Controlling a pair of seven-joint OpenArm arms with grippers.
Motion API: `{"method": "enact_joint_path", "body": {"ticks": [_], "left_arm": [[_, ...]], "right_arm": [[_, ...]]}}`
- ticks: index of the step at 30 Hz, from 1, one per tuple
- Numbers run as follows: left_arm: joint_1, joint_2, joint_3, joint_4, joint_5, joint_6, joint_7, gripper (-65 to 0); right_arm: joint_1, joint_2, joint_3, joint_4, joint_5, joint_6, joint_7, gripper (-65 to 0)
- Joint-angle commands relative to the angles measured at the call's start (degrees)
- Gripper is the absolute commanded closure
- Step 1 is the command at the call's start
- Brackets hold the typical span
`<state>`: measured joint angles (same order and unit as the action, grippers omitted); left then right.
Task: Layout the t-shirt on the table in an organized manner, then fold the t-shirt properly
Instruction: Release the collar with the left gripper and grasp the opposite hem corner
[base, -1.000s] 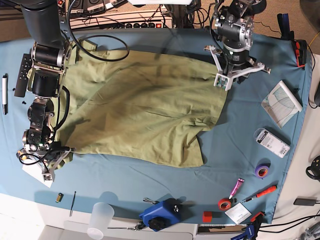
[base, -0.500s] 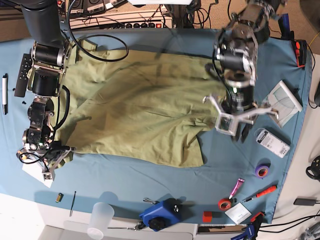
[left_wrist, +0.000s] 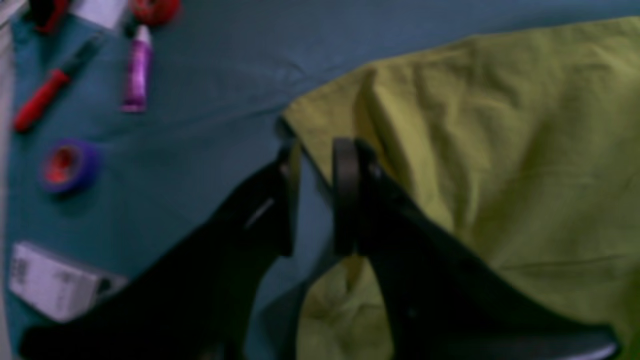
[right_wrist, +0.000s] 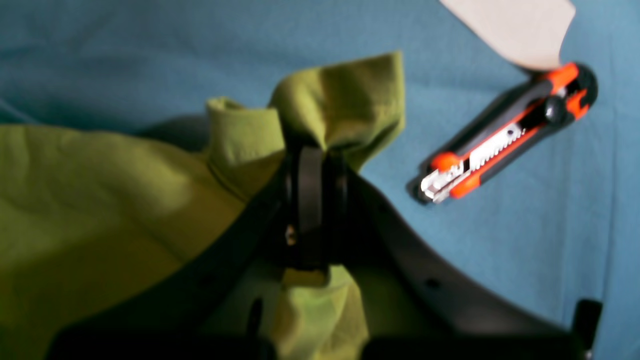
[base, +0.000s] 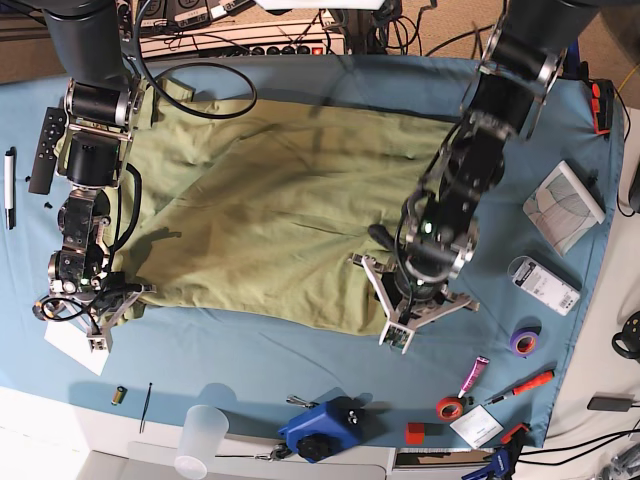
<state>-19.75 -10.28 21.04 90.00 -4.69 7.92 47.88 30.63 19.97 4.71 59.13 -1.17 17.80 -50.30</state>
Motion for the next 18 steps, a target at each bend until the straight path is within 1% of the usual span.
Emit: {"method": "enact_joint_path", "body": {"ticks": [1, 3, 4, 7, 8, 9, 11, 13, 14, 15, 17, 18], "left_arm": [[-2.5, 0.6, -0.2, -1.2, -0.6, -0.5, -0.9, -15.1], [-4.2, 1.4, -0.2, -5.1, -0.5, -0.5, -1.4, -18.9], [-4.7, 1.7, -0.2, -6.9, -0.5, -0.5, -2.6, -21.1], [-5.0, 1.7, -0.2, -10.8, 0.5, -0.5, -9.2, -27.0], [-5.0, 1.9, -0.2, -11.5, 1.4, -0.3, -9.4, -27.9], [-4.9, 2.1, -0.2, -11.7, 2.2, 0.5, -9.4, -28.0], [-4.4, 2.7, -0.2, -11.7, 5.8, 2.6, -9.4, -28.0], [-3.9, 4.1, -0.2, -11.7, 10.5, 5.7, -9.4, -28.0], [-3.8, 4.7, -0.2, -11.7, 11.8, 7.0, -9.4, -28.0], [-3.8, 5.1, -0.2, -11.7, 12.2, 8.2, -9.4, -28.0], [-4.0, 5.7, -0.2, -11.8, 11.5, 8.6, -9.4, -28.0], [-4.1, 5.8, -0.2, -11.9, 9.9, 8.7, -9.3, -28.0]], "right_arm": [[1.9, 0.8, 0.1, 0.9, 0.1, -0.2, 0.9, 0.0], [1.9, 0.8, 0.1, 0.9, 0.1, -0.2, 0.8, 0.0], [1.9, 0.8, 0.1, 0.9, 0.1, -0.2, 0.8, 0.0], [1.9, 0.8, 0.1, 0.9, 0.1, -0.2, 0.8, 0.0], [1.9, 0.8, 0.1, 0.9, 0.1, -0.2, 0.8, 0.0], [1.9, 0.8, 0.1, 0.9, 0.1, -0.2, 0.8, 0.0], [1.9, 0.8, 0.1, 0.9, 0.1, -0.2, 0.8, 0.0], [1.9, 0.8, 0.1, 0.9, 0.2, -0.2, 0.8, 0.0], [1.9, 0.7, 0.1, 0.9, 0.1, -0.2, 0.8, 0.0], [1.9, 0.5, 0.1, 0.9, 0.2, -0.2, 0.8, 0.0], [1.9, 0.5, 0.1, 0.9, 0.3, -0.2, 0.4, 0.0], [1.9, 0.5, 0.1, 0.9, 0.3, -0.2, 0.1, 0.0]]}}
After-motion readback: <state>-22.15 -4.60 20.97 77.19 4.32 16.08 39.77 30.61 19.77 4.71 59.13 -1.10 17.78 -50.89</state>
